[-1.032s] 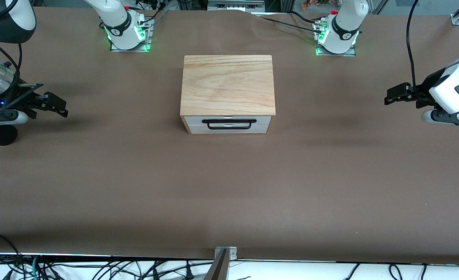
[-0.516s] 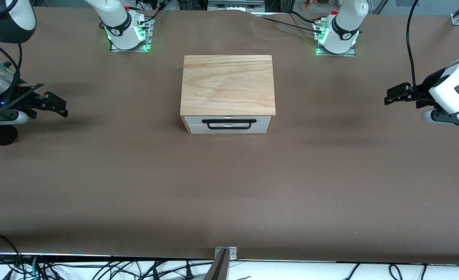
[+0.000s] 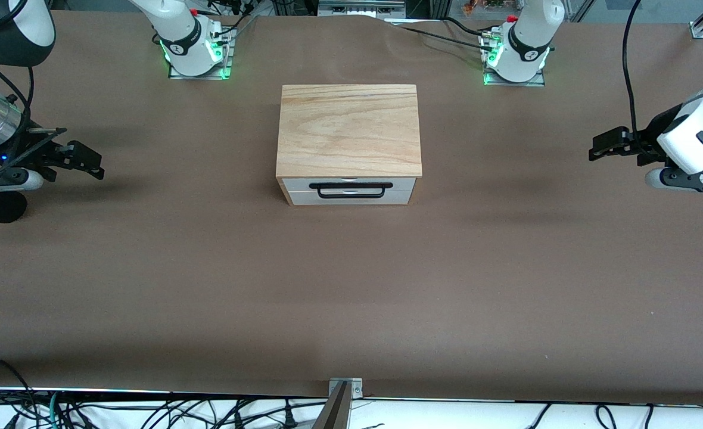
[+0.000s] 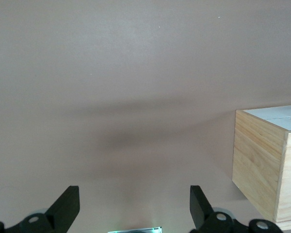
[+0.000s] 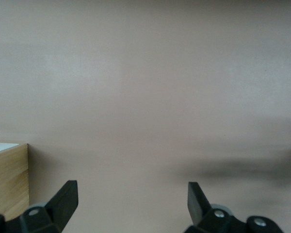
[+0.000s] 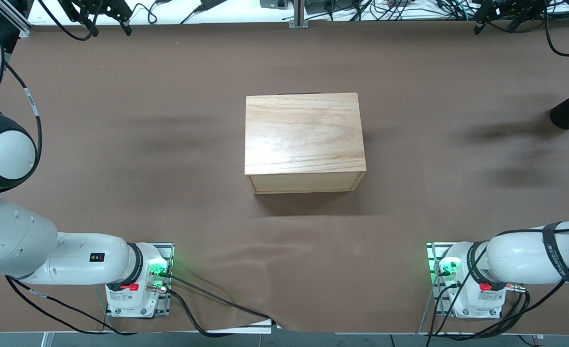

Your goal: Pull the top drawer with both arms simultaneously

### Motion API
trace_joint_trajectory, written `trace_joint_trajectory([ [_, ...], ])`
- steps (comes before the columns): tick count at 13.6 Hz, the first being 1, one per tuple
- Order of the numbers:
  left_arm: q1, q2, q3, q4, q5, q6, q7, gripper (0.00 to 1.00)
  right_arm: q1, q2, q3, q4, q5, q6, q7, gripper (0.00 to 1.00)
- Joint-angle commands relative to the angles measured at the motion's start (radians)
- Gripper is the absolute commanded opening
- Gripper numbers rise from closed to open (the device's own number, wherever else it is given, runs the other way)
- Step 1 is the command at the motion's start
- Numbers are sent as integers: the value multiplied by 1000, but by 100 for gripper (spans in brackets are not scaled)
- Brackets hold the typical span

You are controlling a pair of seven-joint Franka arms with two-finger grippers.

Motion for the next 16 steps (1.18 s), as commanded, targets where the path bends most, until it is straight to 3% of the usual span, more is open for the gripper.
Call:
trace_joint_trajectory([
  [1, 5, 10, -4, 26, 17, -4, 25, 100, -7, -4, 4, 11, 3, -19, -11, 100],
  [10, -3, 12, -8, 26, 17, -4, 26, 100, 37, 2, 21, 43, 8, -139, -6, 100],
  [16, -29, 92, -17, 24, -71, -9, 28, 100, 45, 32, 23, 42, 282, -143, -8, 100],
])
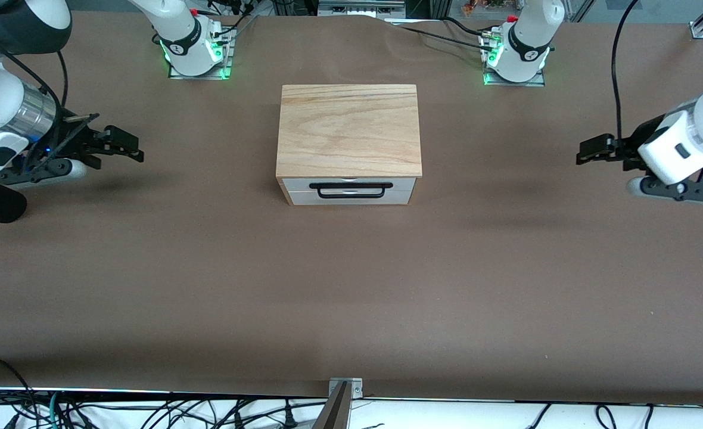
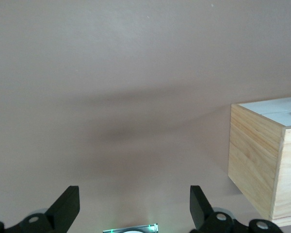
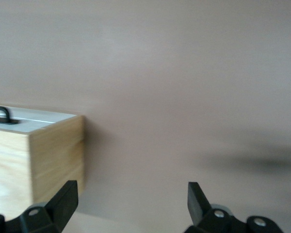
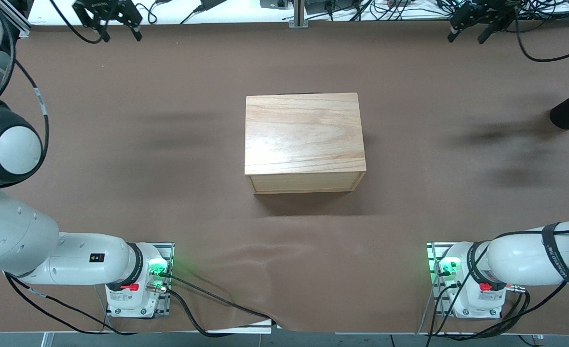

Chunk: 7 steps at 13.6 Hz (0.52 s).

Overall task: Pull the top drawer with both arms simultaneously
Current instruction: 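Move the left gripper and the right gripper toward the drawer handle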

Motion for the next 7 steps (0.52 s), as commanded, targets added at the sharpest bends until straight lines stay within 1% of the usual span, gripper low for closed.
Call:
trace_joint_trajectory([
  [1, -15, 61, 0, 26, -112, -5, 27, 100, -4, 40, -1, 24, 117, -20, -7, 100],
  [3, -3, 114, 0, 25, -310, -3, 30, 100, -4, 72, -1, 24, 209, -17, -31, 100],
  [4, -3, 139, 1, 25, -388, 0, 30, 100, -6, 77, -2, 30, 241, -13, -43, 100],
  [5, -8, 163, 0, 25, -438, 12, 30, 100, -6, 91, -2, 43, 267, -13, -43, 100],
  [7, -18, 200, 0, 25, -525, 56, 59, 100, -6, 120, -2, 46, 367, -19, -45, 100],
])
